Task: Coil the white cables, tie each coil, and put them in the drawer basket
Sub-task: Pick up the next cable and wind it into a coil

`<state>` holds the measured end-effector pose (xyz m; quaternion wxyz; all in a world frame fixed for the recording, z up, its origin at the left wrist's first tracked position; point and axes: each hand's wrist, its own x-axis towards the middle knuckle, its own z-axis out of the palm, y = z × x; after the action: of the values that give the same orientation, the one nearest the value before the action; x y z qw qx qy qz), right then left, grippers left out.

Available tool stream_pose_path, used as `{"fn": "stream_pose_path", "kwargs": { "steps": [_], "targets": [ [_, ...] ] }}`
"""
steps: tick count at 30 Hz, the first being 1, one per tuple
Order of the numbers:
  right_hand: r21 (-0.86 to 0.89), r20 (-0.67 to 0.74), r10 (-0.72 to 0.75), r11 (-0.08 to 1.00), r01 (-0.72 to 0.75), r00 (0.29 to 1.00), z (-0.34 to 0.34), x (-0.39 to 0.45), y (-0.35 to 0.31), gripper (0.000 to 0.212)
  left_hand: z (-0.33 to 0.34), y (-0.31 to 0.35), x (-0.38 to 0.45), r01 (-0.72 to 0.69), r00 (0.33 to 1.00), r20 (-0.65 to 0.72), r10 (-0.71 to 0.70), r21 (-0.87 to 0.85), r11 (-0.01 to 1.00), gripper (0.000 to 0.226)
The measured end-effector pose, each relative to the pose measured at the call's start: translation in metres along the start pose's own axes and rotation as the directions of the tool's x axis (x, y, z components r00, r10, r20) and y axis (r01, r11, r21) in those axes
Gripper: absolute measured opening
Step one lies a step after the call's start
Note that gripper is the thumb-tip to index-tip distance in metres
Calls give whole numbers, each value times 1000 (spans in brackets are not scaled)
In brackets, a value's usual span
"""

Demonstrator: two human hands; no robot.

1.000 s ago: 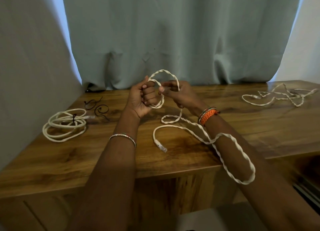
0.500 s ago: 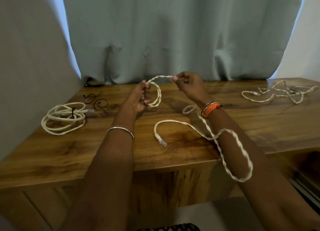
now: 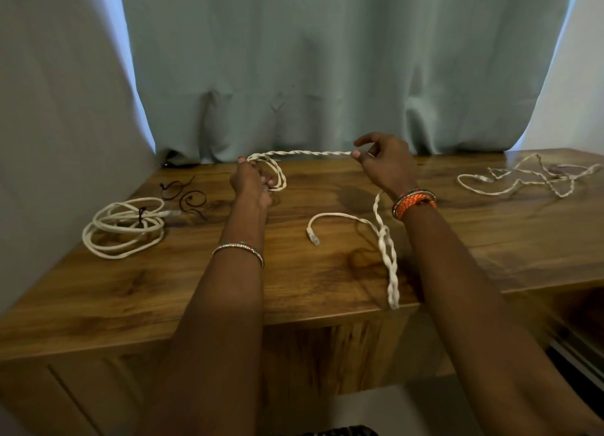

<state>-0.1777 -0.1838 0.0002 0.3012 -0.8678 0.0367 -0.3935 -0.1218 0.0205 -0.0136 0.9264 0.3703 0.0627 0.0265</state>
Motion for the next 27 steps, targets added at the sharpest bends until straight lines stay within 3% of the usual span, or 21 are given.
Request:
{"fn": "stream_pose_path", "kwargs": {
  "steps": [4,7,10,12,14,18,22,25,27],
  "targets": [
    [-57,-24,19,998,-20,1000,3,-2,-5,11,3,0,-5,7,1000,3,-7,-41,999,39],
    [-274,17,-133,953,133,991,9,-9,-18,16,4,-1,-7,-53,999,0,53,50,997,35],
    [-385,279,-233,861,331,932,18,-18,-33,21,5,-5,-4,-172,984,82,155,270,948,34],
    [-312,448,-259,852,421,856,23,-24,-43,20,8,-10,-7,-296,951,209,226,418,859,35],
    [-167,526,-290,887,431,800,25,-28,-50,19,14,-16,-15,-393,912,327,249,517,761,36],
    [62,521,-310,943,326,796,22,-25,-50,19,18,-27,-21,-413,884,452,123,628,660,30],
    [62,440,-278,958,280,854,20,-20,-40,16,17,-28,-22,-361,903,428,-31,798,483,34],
    [30,377,-295,951,307,878,19,-21,-42,16,18,-17,-29,-199,859,423,-287,794,574,38],
    [11,356,-322,940,340,877,13,-22,-43,16,16,-14,-33,-171,825,443,-350,787,593,42]
  ]
}}
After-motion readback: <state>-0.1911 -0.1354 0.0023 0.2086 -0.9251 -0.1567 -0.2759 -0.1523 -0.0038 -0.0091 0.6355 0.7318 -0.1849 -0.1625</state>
